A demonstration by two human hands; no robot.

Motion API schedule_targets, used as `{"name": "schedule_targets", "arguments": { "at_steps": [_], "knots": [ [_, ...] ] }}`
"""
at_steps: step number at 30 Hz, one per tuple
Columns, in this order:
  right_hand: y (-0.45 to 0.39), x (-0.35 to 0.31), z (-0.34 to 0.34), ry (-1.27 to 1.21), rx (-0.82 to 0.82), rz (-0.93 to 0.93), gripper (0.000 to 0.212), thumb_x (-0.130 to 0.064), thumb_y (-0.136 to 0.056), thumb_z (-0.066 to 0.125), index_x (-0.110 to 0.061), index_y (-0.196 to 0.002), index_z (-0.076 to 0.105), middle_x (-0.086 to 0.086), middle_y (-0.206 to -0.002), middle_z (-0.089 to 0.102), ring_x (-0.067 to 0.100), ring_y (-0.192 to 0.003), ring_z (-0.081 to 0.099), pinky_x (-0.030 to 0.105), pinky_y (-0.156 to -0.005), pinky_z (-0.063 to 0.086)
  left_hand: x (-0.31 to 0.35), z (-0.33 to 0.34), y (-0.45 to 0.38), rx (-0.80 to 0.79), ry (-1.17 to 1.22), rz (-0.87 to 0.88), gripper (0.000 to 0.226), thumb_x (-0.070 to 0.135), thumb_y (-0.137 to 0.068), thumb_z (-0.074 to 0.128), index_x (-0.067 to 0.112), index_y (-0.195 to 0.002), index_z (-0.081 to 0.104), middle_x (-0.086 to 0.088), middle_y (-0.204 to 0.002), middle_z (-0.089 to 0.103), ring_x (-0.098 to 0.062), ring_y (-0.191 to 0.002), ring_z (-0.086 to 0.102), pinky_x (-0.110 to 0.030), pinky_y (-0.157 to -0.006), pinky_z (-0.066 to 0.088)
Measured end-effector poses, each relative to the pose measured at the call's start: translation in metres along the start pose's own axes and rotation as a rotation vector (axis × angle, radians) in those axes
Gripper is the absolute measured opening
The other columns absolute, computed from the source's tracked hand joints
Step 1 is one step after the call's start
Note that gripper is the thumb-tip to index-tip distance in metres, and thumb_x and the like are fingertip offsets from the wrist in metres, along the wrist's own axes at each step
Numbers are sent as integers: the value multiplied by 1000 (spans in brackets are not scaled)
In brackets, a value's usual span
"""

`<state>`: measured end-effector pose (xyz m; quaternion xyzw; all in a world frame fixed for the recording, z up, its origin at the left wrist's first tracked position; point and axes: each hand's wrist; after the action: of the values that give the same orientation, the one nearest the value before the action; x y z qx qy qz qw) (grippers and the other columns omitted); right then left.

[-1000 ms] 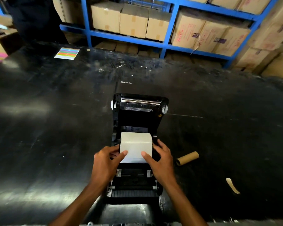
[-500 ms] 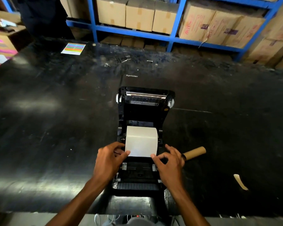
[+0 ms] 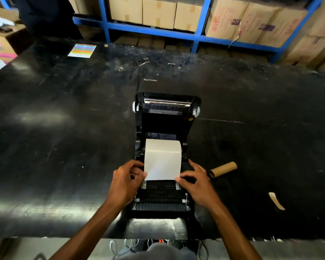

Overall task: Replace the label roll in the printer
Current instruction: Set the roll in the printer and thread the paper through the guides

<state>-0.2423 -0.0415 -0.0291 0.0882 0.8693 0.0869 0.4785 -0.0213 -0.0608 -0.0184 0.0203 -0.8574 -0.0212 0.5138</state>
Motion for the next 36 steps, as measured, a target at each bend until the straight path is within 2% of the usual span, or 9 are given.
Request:
{"name": "schedule_targets", "arguments": {
  "at_steps": [3, 6, 12, 16, 20, 24, 29, 33, 36],
  "knots": [
    [2, -4, 4, -31, 44, 17, 10, -33, -78, 71, -41, -74, 66, 3, -152, 32, 21, -142, 21, 51, -117, 15, -4, 0, -2, -5, -29, 24, 23, 12, -80, 72, 16, -101, 63, 6, -68, 69, -5, -56, 59, -22, -59, 51],
    [5, -5, 11, -50, 88, 62, 15, -33, -79, 70, -43, -72, 63, 5, -150, 34, 23, -139, 27, 50, -116, 19, -5, 1, -3, -25, -74, 45, 24, 13, -81, 71, 13, -103, 60, 7, -70, 70, -4, -54, 59, -23, -58, 50],
    [3, -3, 11, -28, 55, 107, 8, -24, -79, 66, -25, -74, 71, 5, -152, 31, 22, -141, 24, 42, -115, 17, -4, -3, -9, -92, -131, 46, 34, 11, -78, 73, 13, -109, 60, 9, -68, 72, -8, -67, 70, -31, -73, 58],
    [1, -2, 12, -40, 103, 55, 16, -20, -78, 68, -33, -69, 67, 4, -149, 37, 20, -138, 30, 41, -115, 22, -4, -4, -13, -128, -143, 45, 29, 9, -79, 71, 14, -105, 59, 4, -70, 75, -11, -68, 71, -36, -72, 59],
    [-2, 1, 17, -94, 105, 89, 8, -17, -78, 66, -18, -73, 72, 7, -146, 41, 16, -136, 32, 35, -110, 28, -3, -6, -13, -189, -179, 59, 32, 11, -81, 70, 14, -109, 56, 3, -77, 75, -9, -70, 71, -32, -71, 60],
    [-6, 1, 18, -91, 99, 114, 20, -19, -74, 62, -25, -56, 66, 7, -144, 44, 18, -137, 32, 48, -111, 30, -4, -7, -12, -171, -107, 1, 35, 9, -76, 75, 20, -102, 55, 8, -72, 72, -11, -68, 71, -35, -69, 60],
    [-1, -8, 19, 30, 135, 84, 28, -23, -76, 66, -41, -56, 60, 7, -143, 44, 22, -138, 30, 46, -115, 20, -4, -7, -15, -180, -131, -9, 31, 5, -74, 71, 19, -93, 51, 5, -68, 72, -16, -66, 69, -43, -68, 58],
    [4, -7, 21, -11, 175, 62, 27, -23, -79, 64, -42, -60, 62, 7, -143, 44, 22, -137, 32, 46, -113, 25, -4, -7, -17, -206, -137, -24, 32, 6, -73, 71, 18, -94, 51, 4, -71, 72, -19, -66, 69, -46, -69, 58],
    [5, -8, 21, -3, 172, 71, 29, -21, -78, 63, -42, -59, 61, 8, -144, 43, 24, -137, 32, 47, -112, 27, -3, -8, -16, -178, -73, -68, 37, 12, -73, 77, 23, -92, 47, 2, -71, 71, -19, -64, 70, -42, -66, 59]
  ]
}}
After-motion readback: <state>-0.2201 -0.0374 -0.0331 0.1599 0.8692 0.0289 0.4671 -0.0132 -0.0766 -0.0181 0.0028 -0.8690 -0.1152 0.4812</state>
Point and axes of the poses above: each hand's wrist, its own y-axis away from the middle knuckle, its own z-axis out of the palm, x = y × z
